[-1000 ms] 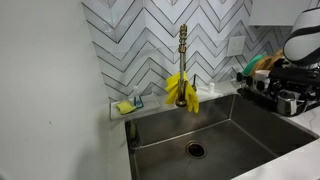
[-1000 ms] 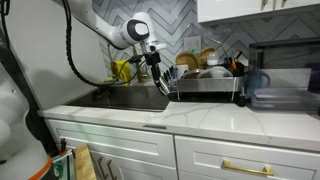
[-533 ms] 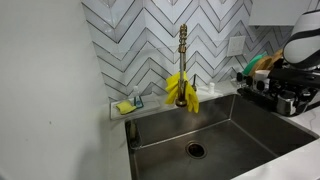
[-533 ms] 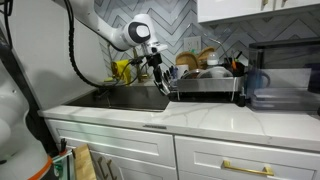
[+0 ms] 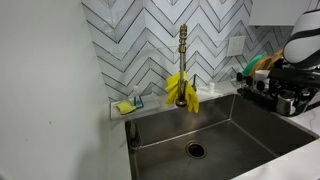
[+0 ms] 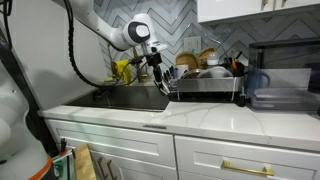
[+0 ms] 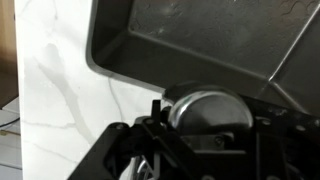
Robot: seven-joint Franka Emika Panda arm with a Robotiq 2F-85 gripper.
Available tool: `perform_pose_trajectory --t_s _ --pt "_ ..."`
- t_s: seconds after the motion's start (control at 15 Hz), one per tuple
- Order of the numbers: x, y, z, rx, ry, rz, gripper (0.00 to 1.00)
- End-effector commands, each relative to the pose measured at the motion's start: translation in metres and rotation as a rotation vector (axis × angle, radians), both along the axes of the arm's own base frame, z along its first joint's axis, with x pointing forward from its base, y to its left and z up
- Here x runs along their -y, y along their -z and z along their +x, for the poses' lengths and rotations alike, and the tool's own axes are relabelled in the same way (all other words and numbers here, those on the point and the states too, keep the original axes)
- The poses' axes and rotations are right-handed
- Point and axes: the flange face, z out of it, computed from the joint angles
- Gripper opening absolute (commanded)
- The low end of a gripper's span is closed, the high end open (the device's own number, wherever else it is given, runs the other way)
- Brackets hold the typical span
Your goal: Place the silver cup right side up on the countertop
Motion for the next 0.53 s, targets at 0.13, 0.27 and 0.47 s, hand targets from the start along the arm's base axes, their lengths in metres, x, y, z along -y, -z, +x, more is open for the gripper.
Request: perform_pose_trajectory --t_s 0.13,0.27,0.47 --pt "0.005 -0.025 -0.007 0.038 -0.008 -0.013 0.44" --pt "0.006 -0.034 -0.008 0.061 0.000 -0.016 0.44" --pt "0.006 -0.045 -0.009 0.081 0.008 -0.020 0.44"
